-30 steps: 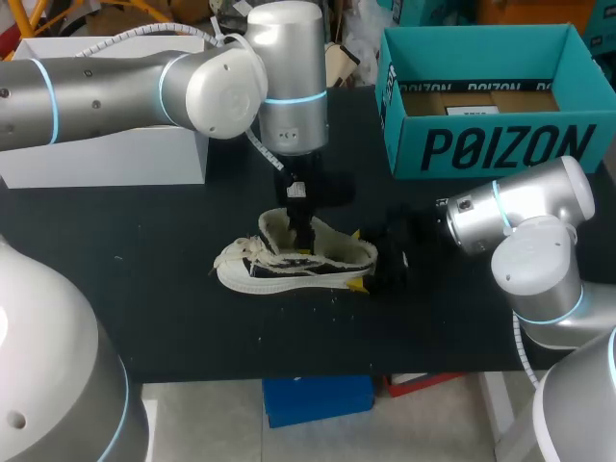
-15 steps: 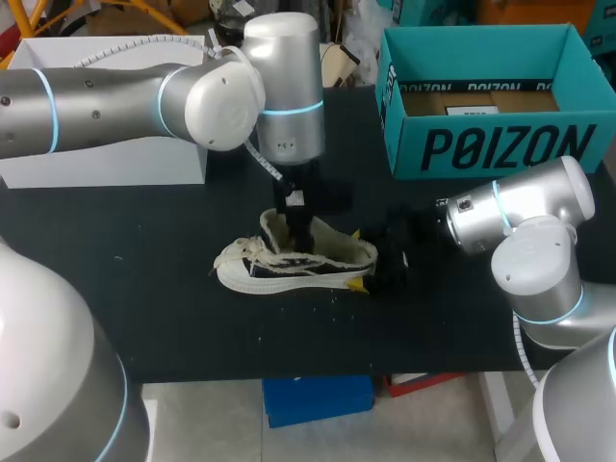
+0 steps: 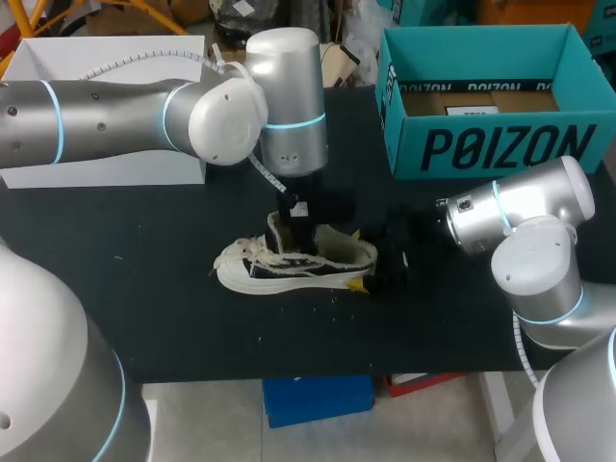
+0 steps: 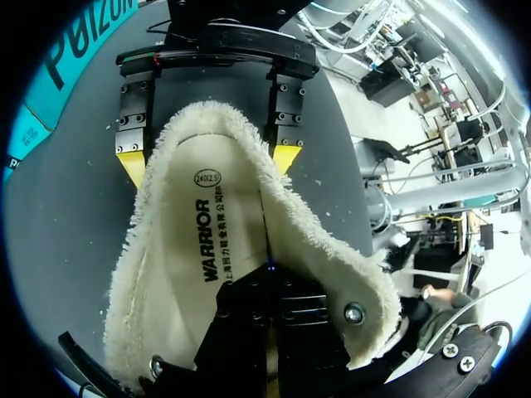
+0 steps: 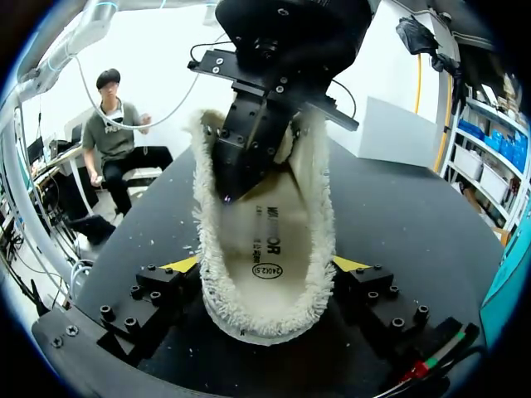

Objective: Take the shoe out of the shoebox, open the shoe tongue, remove and reinsert the insole, then place the shoe into the shoebox

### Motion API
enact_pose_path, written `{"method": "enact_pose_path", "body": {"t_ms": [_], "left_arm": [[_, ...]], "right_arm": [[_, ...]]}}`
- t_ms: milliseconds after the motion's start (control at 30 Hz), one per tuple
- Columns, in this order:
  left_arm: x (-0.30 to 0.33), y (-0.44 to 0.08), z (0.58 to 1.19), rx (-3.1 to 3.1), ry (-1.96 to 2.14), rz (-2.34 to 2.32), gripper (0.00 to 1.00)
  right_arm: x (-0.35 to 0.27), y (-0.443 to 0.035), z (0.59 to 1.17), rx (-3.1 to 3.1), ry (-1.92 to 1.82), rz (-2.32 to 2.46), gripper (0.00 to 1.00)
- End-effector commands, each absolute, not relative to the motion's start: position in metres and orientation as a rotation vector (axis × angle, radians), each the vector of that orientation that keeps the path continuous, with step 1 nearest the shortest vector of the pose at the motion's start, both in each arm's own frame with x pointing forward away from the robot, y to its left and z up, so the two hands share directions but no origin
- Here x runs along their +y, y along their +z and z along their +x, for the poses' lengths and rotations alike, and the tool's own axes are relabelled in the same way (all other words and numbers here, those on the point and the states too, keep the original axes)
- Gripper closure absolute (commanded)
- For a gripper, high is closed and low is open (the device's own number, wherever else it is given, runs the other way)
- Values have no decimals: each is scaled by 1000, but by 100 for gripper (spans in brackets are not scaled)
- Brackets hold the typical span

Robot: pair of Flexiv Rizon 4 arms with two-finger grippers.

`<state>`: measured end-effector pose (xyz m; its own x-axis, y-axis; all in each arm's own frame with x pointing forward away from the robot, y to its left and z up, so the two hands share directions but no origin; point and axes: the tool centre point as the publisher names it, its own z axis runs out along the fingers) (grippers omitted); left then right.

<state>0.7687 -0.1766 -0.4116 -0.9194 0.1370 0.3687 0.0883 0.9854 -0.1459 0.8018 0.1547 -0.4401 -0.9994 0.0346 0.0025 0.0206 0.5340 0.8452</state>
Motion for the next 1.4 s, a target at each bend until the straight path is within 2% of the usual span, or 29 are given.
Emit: {"method": "enact_pose_path", "body": {"t_ms": [33,567,600,633,733,833,867,967,1400], "left_arm": [[-180,-416,759,-2762,162,-153,100],[-183,-427,755,-2815,125,-62,100],[-182,-427,756,-2819,133,-57,90],[-182,-427,756,-2819,134,-57,73],[-182,-428,757,-2829,134,-52,73],[-181,-431,758,-2840,131,-40,62],[-181,-431,758,-2841,133,-39,62],[-180,-433,760,-2852,128,-26,71],[-169,-435,767,-3092,-93,176,77]], "right_arm": [[155,-441,803,2740,1507,52,100],[155,-441,803,2740,1507,52,100],[155,-441,803,2740,1507,52,100],[155,-441,803,2740,1507,52,100],[155,-441,803,2740,1507,52,100],[155,-441,803,2740,1507,52,100],[155,-441,803,2740,1507,52,100],[155,-441,803,2740,1507,52,100],[155,-441,803,2740,1507,52,100]]}}
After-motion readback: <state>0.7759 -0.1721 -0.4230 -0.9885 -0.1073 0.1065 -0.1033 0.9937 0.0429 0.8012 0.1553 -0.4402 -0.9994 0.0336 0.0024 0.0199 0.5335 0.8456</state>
